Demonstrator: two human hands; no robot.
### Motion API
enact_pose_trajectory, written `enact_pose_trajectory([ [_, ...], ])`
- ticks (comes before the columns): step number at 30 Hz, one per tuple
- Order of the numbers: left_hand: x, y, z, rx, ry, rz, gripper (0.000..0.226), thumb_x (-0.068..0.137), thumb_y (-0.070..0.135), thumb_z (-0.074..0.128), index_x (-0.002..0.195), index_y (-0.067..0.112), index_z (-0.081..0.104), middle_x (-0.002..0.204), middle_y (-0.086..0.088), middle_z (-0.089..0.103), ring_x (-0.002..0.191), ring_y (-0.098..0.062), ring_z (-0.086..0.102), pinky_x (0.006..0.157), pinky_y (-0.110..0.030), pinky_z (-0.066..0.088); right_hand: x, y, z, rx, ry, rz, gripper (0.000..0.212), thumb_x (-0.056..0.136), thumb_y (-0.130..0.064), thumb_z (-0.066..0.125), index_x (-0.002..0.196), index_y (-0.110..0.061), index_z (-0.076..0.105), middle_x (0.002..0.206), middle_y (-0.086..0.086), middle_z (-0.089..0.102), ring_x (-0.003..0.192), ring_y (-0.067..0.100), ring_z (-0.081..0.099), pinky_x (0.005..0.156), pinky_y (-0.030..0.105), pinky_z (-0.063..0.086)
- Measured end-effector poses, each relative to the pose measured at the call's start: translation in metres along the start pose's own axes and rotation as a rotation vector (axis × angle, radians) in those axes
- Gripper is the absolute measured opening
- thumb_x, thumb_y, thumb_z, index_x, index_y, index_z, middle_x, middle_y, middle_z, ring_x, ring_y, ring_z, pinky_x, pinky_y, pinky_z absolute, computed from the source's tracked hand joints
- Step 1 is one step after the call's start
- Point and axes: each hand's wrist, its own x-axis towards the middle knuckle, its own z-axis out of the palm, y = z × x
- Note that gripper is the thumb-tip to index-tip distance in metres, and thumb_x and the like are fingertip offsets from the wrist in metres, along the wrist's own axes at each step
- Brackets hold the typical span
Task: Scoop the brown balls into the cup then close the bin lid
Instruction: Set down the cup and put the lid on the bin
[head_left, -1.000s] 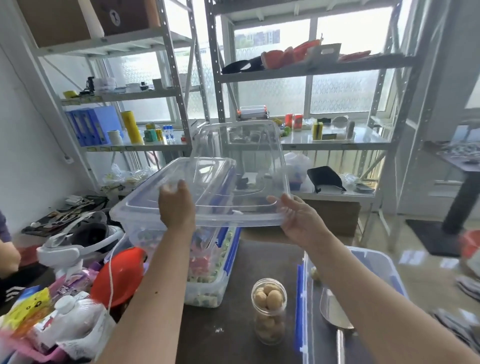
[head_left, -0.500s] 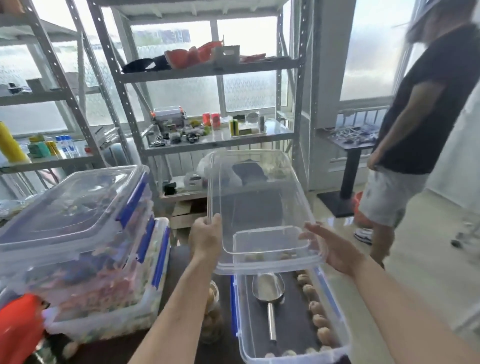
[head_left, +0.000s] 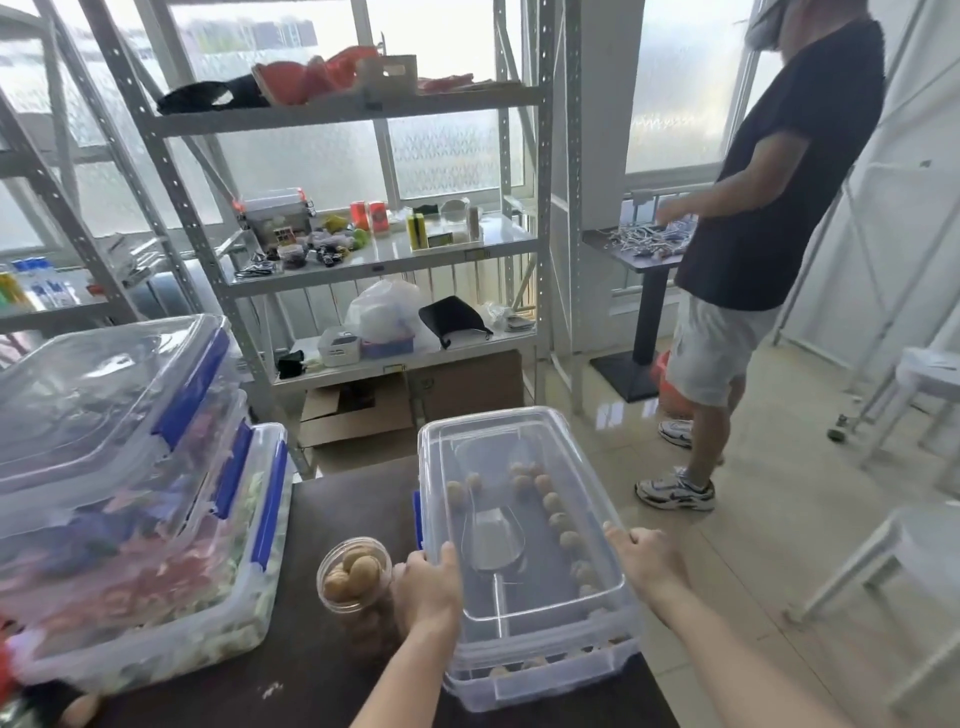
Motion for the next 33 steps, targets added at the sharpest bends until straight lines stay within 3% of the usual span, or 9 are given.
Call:
enact_pose_trajectory([
  [4, -0.003, -0.012, 0.002, 0.084, -0.015, -0.03, 0.048, 0.088, 0.042, 0.043, 0.114, 0.004, 0.058, 0.123, -0.018, 0.052, 0.114, -0.035, 0.05, 0.096, -0.04, 0.041, -0.01, 0.01, 0.007, -0.072, -0.031, -0.001, 0.04, 0.094, -0.041, 0.044, 0.062, -0.019, 0.054, 0.108, 0.021, 0.062, 0.086, 0.028, 0.056, 0.072, 0.029, 0.037],
  [6, -0.004, -0.017, 0.003, 0.109, -0.025, -0.035, 0.048, 0.088, 0.043, 0.042, 0.112, 0.004, 0.059, 0.122, -0.019, 0.052, 0.114, -0.036, 0.05, 0.097, -0.041, 0.042, -0.014, 0.014, 0.014, -0.085, -0.058, 0.009, 0.036, 0.093, -0.039, 0.045, 0.095, -0.012, 0.068, 0.116, 0.02, 0.058, 0.102, 0.033, 0.057, 0.084, 0.032, 0.042],
  [7, -0.004, -0.019, 0.003, 0.124, -0.04, -0.037, 0.048, 0.089, 0.043, 0.042, 0.113, 0.004, 0.058, 0.123, -0.02, 0.052, 0.115, -0.037, 0.05, 0.097, -0.041, 0.041, -0.015, 0.016, 0.016, -0.089, -0.057, 0.003, 0.041, 0.093, -0.039, 0.045, 0.111, -0.01, 0.066, 0.12, 0.019, 0.056, 0.109, 0.033, 0.056, 0.09, 0.033, 0.043],
  [9, -0.005, -0.021, 0.005, 0.144, -0.067, -0.045, 0.048, 0.09, 0.041, 0.039, 0.116, 0.004, 0.057, 0.125, -0.02, 0.052, 0.116, -0.037, 0.05, 0.097, -0.041, 0.04, -0.018, 0.017, 0.017, -0.102, -0.056, -0.005, 0.046, 0.092, -0.039, 0.045, 0.124, -0.009, 0.061, 0.123, 0.018, 0.053, 0.113, 0.033, 0.053, 0.097, 0.035, 0.043],
  [23, 0.002, -0.011, 0.01, 0.116, -0.131, -0.075, 0.053, 0.094, 0.038, 0.031, 0.132, 0.002, 0.04, 0.138, -0.02, 0.048, 0.126, -0.037, 0.044, 0.103, -0.042, 0.036, -0.001, 0.01, 0.013, -0.035, -0.152, 0.048, 0.044, 0.087, -0.047, 0.047, 0.113, -0.019, 0.068, 0.117, 0.015, 0.064, 0.109, 0.033, 0.056, 0.096, 0.04, 0.047],
  [25, 0.003, -0.007, 0.009, 0.104, -0.134, -0.105, 0.056, 0.095, 0.042, 0.029, 0.134, 0.002, 0.039, 0.14, -0.019, 0.045, 0.129, -0.037, 0.04, 0.104, -0.042, 0.033, 0.008, 0.017, 0.015, 0.02, -0.195, 0.084, 0.058, 0.08, -0.055, 0.049, 0.123, -0.02, 0.063, 0.125, 0.014, 0.061, 0.117, 0.034, 0.053, 0.102, 0.04, 0.044],
  [27, 0.005, -0.005, 0.009, 0.096, -0.142, -0.131, 0.057, 0.095, 0.043, 0.029, 0.133, 0.002, 0.038, 0.14, -0.019, 0.044, 0.129, -0.038, 0.039, 0.105, -0.042, 0.031, 0.032, 0.037, 0.029, 0.187, -0.262, 0.145, 0.087, 0.062, -0.063, 0.052, 0.136, -0.018, 0.05, 0.134, 0.012, 0.058, 0.122, 0.032, 0.054, 0.106, 0.045, 0.043],
  [30, 0.008, -0.004, 0.007, -0.023, -0.189, -0.197, 0.064, 0.093, 0.043, 0.037, 0.138, -0.002, 0.031, 0.144, -0.021, 0.04, 0.133, -0.037, 0.037, 0.107, -0.04, 0.031, 0.059, 0.052, 0.04, 0.34, -0.317, 0.204, 0.105, 0.053, -0.053, 0.06, 0.143, -0.008, 0.034, 0.14, 0.017, 0.052, 0.125, 0.035, 0.053, 0.105, 0.049, 0.044],
  [33, 0.012, -0.006, 0.006, -0.07, -0.195, -0.201, 0.069, 0.092, 0.041, 0.043, 0.137, -0.01, 0.03, 0.146, -0.023, 0.038, 0.135, -0.035, 0.036, 0.108, -0.037, 0.03, 0.03, 0.013, 0.015, 0.334, -0.299, 0.213, 0.081, 0.064, -0.039, 0.069, 0.131, 0.0, 0.044, 0.128, 0.022, 0.059, 0.113, 0.038, 0.059, 0.093, 0.043, 0.051],
])
